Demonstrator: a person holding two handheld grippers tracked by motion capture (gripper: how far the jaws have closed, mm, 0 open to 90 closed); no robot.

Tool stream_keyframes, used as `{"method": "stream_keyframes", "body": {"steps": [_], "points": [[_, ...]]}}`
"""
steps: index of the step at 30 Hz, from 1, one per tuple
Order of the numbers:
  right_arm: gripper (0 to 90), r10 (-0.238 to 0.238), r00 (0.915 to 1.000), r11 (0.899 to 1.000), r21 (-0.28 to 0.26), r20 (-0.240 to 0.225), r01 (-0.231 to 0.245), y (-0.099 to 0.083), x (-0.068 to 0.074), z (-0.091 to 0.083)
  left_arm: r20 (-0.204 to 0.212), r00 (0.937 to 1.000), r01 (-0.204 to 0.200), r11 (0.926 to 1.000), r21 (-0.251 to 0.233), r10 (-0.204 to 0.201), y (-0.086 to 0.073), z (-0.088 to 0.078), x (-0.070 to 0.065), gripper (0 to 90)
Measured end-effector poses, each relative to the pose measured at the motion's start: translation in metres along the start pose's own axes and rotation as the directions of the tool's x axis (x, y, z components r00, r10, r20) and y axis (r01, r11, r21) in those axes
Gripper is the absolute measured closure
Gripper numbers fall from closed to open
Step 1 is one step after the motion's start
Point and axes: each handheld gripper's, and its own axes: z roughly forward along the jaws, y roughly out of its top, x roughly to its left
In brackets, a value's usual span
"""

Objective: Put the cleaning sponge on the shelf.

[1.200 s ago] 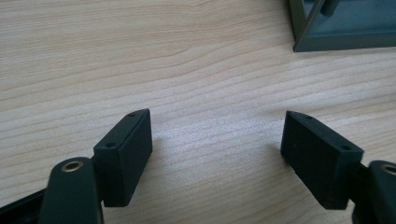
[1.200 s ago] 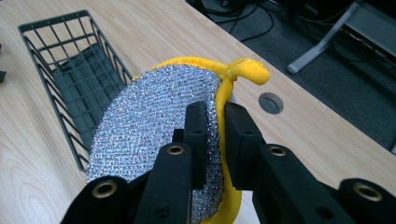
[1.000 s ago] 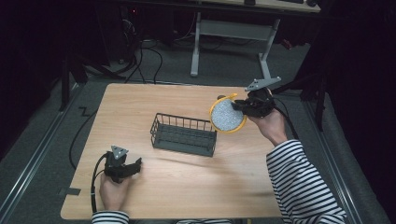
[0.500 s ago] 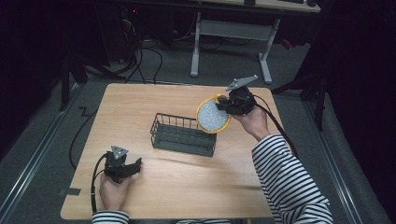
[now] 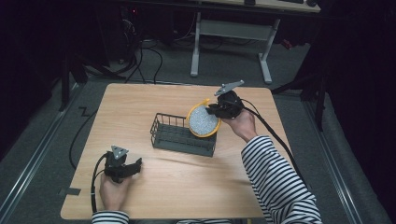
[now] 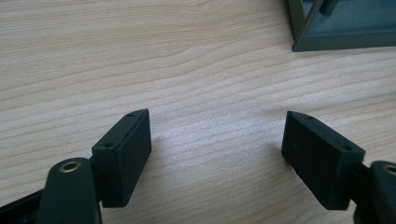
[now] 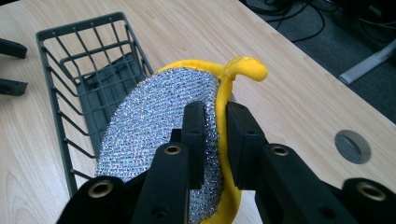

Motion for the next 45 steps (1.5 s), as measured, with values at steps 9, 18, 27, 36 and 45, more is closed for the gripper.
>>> {"method": "stream_keyframes", "body": {"steps": [9, 18, 27, 36, 45], "points": [[77.8, -0.037, 0.9992, 0.999, 0.021, -0.014, 0.037, -0.003, 0.008, 0.013, 0.0, 1.0, 0.0, 1.0, 0.0, 0.0, 0.0, 0.0, 0.0, 24.8], [76.0, -0.067, 0.9971, 0.997, 0.044, -0.036, 0.069, -0.007, 0.015, 0.02, 0.0, 1.0, 0.002, 1.0, 0.001, -0.002, 0.0, 0.0, 0.0, 24.7], [71.2, -0.068, 0.9966, 0.996, 0.061, -0.046, 0.071, -0.01, 0.021, 0.025, -0.002, 1.0, 0.003, 1.0, 0.001, -0.003, 0.0, 0.0, 0.0, 24.8], [47.9, 0.01, 0.999, 0.998, 0.063, -0.043, -0.008, -0.017, 0.013, 0.023, -0.003, 1.0, 0.003, 1.0, 0.0, -0.003, 0.0, 0.0, 0.0, 24.9], [37.3, 0.062, 0.9978, 0.998, 0.0, -0.024, -0.062, -0.017, 0.009, 0.004, -0.003, 1.0, 0.004, 1.0, 0.0, -0.004, 0.0, 0.0, 0.0, 24.9]]}}
